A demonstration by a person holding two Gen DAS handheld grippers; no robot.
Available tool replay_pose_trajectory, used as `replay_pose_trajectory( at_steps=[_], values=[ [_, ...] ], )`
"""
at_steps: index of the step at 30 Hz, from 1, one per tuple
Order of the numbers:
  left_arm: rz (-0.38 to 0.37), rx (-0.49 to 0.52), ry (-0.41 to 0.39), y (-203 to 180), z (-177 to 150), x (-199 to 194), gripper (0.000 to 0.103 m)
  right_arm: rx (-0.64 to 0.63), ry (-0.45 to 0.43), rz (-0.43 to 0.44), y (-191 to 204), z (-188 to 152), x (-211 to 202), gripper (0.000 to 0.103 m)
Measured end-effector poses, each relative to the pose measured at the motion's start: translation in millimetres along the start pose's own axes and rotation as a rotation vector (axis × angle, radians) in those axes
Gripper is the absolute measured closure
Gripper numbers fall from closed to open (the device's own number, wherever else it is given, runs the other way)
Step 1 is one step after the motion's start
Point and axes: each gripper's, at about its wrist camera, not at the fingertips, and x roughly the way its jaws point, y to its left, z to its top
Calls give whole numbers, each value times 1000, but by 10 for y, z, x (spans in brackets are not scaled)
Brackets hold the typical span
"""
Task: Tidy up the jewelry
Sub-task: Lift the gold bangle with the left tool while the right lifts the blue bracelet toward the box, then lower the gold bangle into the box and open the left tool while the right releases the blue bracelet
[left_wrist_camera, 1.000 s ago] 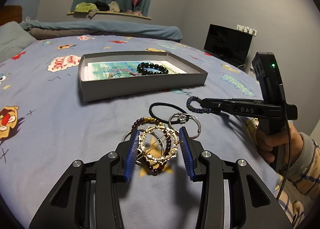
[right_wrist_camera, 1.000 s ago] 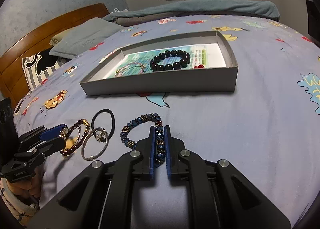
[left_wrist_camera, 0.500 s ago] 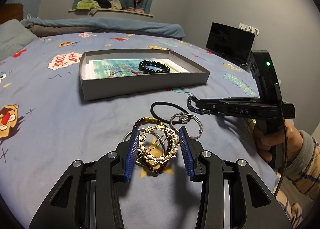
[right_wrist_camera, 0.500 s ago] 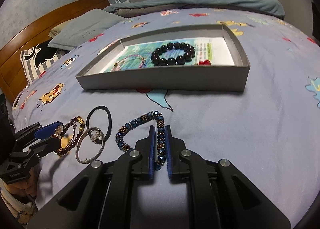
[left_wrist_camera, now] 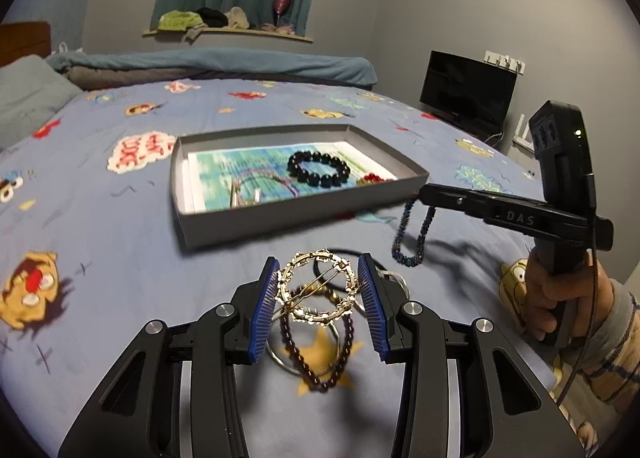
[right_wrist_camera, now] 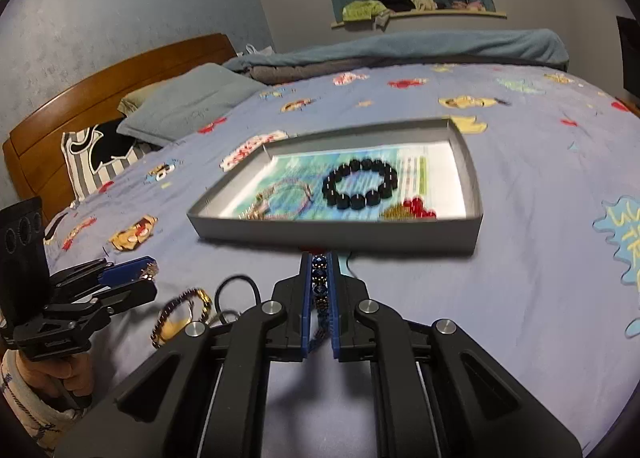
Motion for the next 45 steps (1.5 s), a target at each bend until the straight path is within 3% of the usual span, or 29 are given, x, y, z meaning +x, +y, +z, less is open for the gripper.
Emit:
replay_pose_trajectory(
  at_steps=[22, 32, 45],
  values=[
    [53, -8, -12, 226, 630, 329, 61, -90, -113, -19, 111, 746, -170, 96],
    [78, -19, 4, 332, 818, 605, 61, -77, -86, -2, 83, 833, 157, 96],
    [95, -34, 79, 431, 828, 1094, 61, -67, -15, 12, 54, 830, 637, 96]
  ],
)
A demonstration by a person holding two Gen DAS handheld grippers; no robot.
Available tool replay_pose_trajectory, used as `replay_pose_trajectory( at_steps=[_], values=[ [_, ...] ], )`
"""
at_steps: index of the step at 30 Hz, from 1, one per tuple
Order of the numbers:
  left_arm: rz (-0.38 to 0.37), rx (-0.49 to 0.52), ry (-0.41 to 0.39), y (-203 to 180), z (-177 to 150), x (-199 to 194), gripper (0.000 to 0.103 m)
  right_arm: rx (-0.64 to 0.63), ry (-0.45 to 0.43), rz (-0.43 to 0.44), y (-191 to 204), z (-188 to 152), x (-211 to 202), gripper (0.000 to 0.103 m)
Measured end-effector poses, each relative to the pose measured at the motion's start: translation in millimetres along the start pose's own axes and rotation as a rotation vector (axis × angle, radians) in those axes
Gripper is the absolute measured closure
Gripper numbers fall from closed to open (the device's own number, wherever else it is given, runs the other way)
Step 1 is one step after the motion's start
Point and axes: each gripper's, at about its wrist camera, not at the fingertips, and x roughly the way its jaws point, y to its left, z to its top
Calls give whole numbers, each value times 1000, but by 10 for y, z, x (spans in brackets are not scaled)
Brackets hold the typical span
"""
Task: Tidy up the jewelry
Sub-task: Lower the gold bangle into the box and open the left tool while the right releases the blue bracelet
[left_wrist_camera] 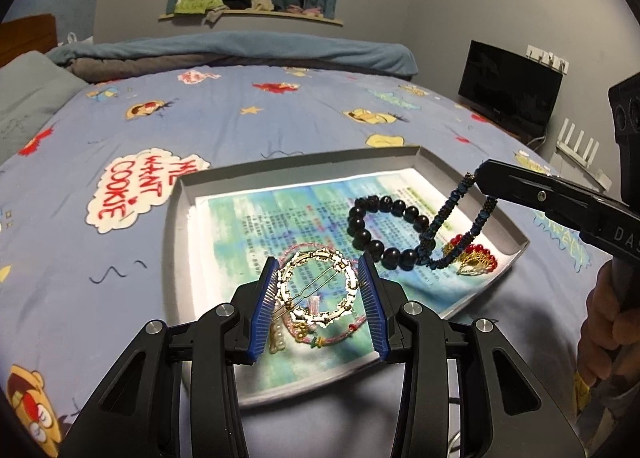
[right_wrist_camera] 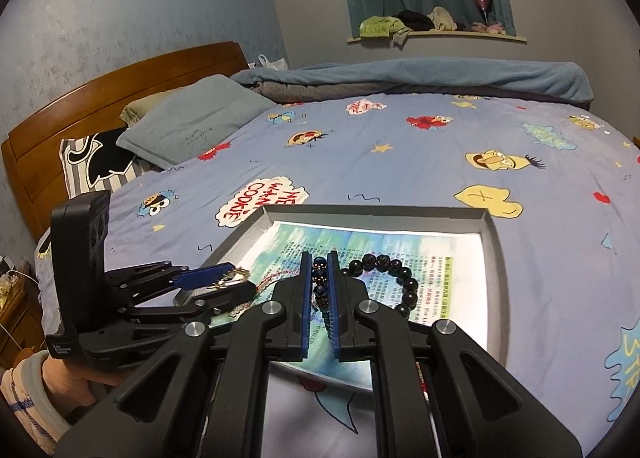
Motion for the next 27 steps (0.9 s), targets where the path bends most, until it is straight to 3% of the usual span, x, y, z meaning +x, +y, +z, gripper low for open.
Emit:
replay_pose_trajectory(
  at_steps=[10, 21, 24, 27],
  values=[
    [-4, 8, 46, -4, -40, 226, 61, 49, 72, -57, -237, -208, 276, 96],
    [-3, 16, 58, -10, -107, 305, 61, 53, 90, -108, -307, -320, 334, 96],
    [4, 17, 52, -16, -112, 299, 52, 49, 85, -113, -299, -339, 324, 96],
    [8, 26, 45, -31, -113, 284, 51, 39, 75, -123, -284, -358, 301, 95]
  ],
)
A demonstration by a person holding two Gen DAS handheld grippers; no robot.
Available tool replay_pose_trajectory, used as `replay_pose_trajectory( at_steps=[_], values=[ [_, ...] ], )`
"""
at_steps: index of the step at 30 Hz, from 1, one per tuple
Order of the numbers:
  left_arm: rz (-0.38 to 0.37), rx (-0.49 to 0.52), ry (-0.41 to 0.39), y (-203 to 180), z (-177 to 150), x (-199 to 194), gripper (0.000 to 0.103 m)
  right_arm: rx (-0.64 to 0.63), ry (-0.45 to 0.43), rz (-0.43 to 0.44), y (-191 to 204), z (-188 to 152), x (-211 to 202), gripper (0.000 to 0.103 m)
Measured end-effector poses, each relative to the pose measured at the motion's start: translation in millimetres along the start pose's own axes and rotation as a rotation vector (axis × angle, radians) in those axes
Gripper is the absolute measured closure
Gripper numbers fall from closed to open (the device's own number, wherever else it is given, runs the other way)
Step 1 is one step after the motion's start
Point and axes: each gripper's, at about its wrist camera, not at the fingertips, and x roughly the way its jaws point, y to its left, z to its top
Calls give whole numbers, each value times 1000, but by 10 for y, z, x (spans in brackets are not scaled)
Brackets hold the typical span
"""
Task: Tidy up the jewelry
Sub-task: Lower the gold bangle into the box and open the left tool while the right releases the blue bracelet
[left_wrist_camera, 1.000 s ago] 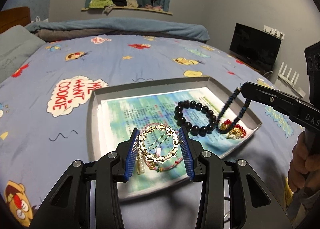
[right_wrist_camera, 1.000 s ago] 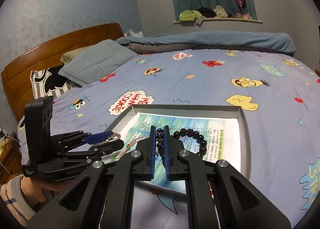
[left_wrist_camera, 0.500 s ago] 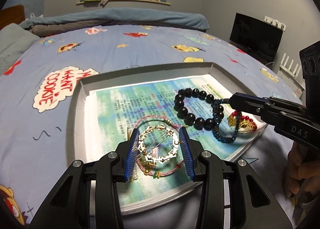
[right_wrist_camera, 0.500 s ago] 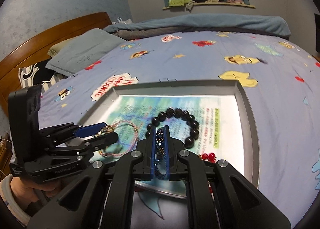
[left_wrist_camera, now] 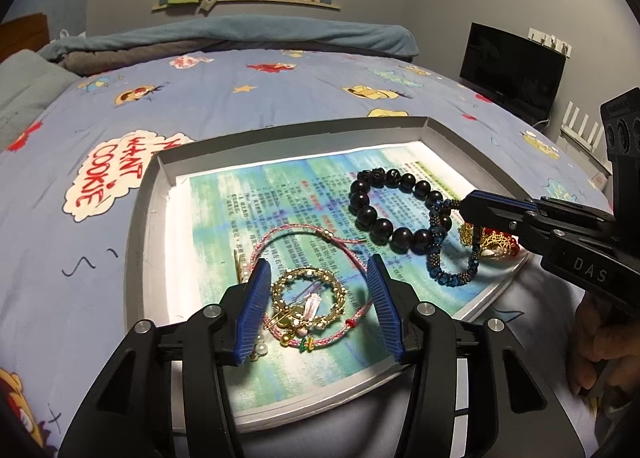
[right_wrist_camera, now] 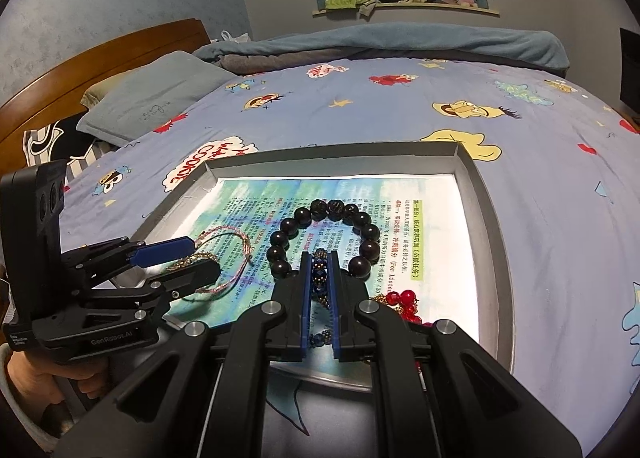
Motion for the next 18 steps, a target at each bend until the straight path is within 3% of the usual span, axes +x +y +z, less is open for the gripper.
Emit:
replay_pose_trajectory(
  at_steps=[1, 2, 3, 4, 5, 7, 18],
  values=[
    [1, 1, -2, 2, -2, -3, 49, -1, -5, -2, 5, -6, -11, 93],
    [2, 2, -3, 0, -4, -6, 47, -1, -12, -4, 4, -16, -27, 84],
    [3, 4, -7, -4, -7, -13, 38, -1, -24, -5, 8, -34, -55, 76],
    [-3, 11, -13, -17, -8, -22, 29, 0, -37, -5, 4, -46, -82, 62],
    [-6, 23, -19, -39, -13, -34, 23, 2, -56, -3, 0, -67, -126, 58],
    [8, 49, -41, -92, -23, -74, 15, 4, -76, -4, -6, -98, -184, 58],
    [-2, 25, -165, -79, -104, -426, 10, -18, -140, -3, 20, -390, -544, 58]
  ],
)
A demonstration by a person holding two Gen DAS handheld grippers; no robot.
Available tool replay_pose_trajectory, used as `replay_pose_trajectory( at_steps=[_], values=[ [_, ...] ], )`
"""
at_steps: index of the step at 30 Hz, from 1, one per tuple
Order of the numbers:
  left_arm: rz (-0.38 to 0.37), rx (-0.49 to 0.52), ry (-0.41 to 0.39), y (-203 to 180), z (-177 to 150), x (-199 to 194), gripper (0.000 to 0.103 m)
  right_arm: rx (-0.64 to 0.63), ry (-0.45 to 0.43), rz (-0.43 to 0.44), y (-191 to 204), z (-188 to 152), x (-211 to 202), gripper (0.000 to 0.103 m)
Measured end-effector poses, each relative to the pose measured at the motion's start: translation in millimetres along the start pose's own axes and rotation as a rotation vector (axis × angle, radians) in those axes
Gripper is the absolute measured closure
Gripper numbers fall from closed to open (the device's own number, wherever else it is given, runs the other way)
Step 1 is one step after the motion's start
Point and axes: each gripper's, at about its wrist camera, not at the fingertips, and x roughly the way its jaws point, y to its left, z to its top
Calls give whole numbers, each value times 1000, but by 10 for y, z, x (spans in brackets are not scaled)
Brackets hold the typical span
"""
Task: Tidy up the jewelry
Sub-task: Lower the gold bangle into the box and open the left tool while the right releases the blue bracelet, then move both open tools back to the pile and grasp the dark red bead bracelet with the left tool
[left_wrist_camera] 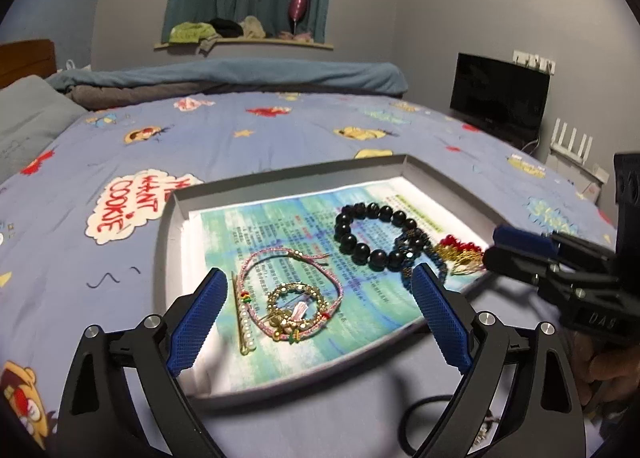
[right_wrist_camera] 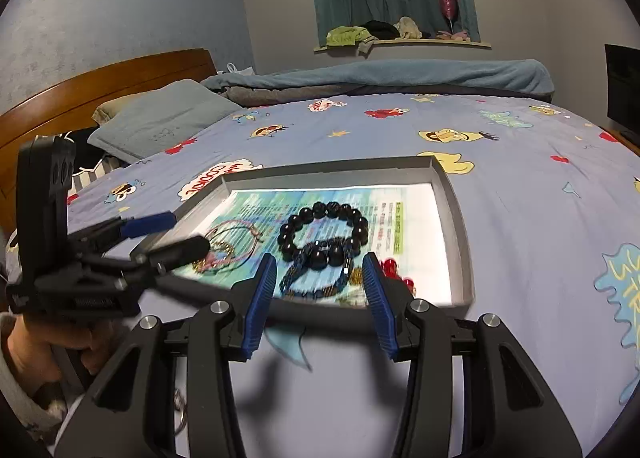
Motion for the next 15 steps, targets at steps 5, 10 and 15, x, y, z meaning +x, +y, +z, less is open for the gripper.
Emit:
replay_pose_trajectory(
  at_steps=[5, 10, 15],
  values=[
    [-3, 0, -21, 5, -77, -220, 10, -12, 9, -7, 42, -114, -116, 56],
    [2, -59, -25, 151, -246, -438, 10, -7, 21, -15, 54, -198, -183, 56],
    [0, -118, -23, 267, -418, -612, 10, -8, 30, -22, 76, -237, -207, 56]
  ],
)
